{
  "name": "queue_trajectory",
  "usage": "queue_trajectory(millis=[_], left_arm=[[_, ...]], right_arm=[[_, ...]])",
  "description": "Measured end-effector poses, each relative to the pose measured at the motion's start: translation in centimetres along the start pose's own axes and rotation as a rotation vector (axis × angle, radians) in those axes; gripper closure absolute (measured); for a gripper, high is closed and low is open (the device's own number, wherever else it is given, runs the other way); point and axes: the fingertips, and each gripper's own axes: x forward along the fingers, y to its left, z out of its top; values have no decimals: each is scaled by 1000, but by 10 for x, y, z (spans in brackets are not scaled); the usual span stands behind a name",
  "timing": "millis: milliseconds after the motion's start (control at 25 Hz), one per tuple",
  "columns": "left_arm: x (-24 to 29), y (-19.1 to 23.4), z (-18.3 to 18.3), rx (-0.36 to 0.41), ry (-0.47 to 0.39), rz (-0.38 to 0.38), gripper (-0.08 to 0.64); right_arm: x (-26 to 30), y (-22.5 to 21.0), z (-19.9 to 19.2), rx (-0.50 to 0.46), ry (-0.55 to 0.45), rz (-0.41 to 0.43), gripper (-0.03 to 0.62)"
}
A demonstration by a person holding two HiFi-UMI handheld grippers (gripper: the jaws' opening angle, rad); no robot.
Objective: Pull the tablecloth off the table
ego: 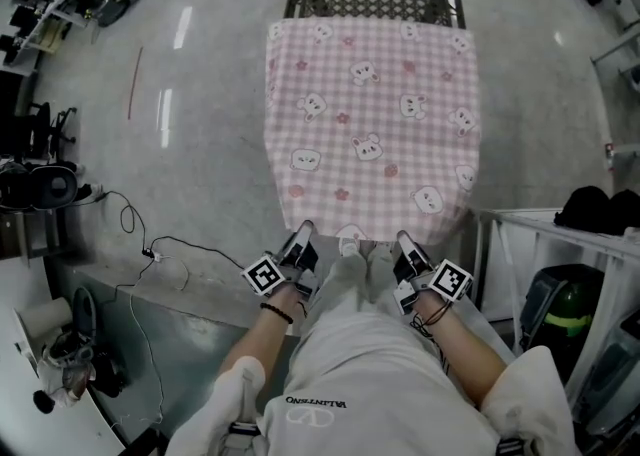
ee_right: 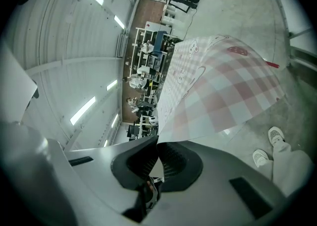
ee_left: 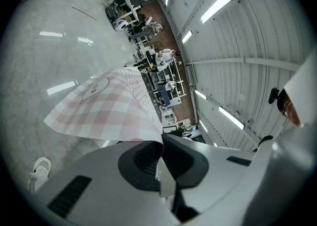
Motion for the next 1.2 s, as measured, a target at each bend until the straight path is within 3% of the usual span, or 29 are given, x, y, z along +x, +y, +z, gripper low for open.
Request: queue_trajectory(millis=[280,440,600,1040,1200], left_arm=[[7,-3,5,-12,13,-19,557],[6,-13,12,39,33,-67,557],[-4,-11,8,-31,36,-23,557],[-29,-67,19,108,90,-161,557],[-37,-84,25,107,94,-181,557]], right_arm=[[4,6,8,-25,-45,-30,581],[2,13,8,-55,-57,-45,581],[-1,25,5,-53,-68,-34,581],[-26,61,-13,-62,-71,-18,581],[-31,76,-17,-74,-70,-4,581]])
